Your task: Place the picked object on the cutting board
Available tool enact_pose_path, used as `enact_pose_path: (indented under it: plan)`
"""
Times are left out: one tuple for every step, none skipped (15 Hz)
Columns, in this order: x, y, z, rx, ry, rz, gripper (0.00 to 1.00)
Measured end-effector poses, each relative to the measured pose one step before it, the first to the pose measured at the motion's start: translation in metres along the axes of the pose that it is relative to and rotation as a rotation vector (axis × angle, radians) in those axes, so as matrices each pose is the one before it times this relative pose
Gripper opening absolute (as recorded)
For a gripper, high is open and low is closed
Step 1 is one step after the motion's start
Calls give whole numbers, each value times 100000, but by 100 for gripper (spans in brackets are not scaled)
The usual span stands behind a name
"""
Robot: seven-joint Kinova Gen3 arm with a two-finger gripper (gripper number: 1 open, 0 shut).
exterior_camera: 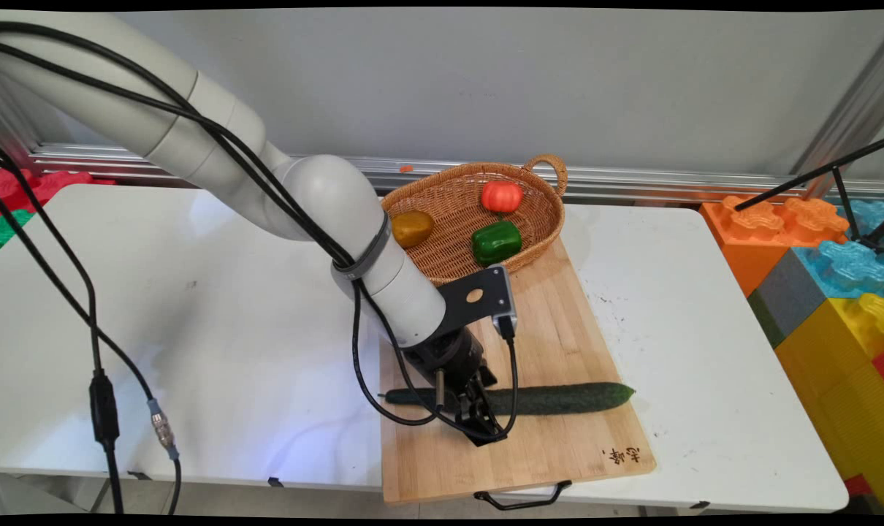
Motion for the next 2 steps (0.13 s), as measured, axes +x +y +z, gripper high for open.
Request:
enact_pose_path:
  plan:
    - [77, 38, -111, 70, 151, -203, 100]
    - [136, 45, -232, 48, 301, -422, 100]
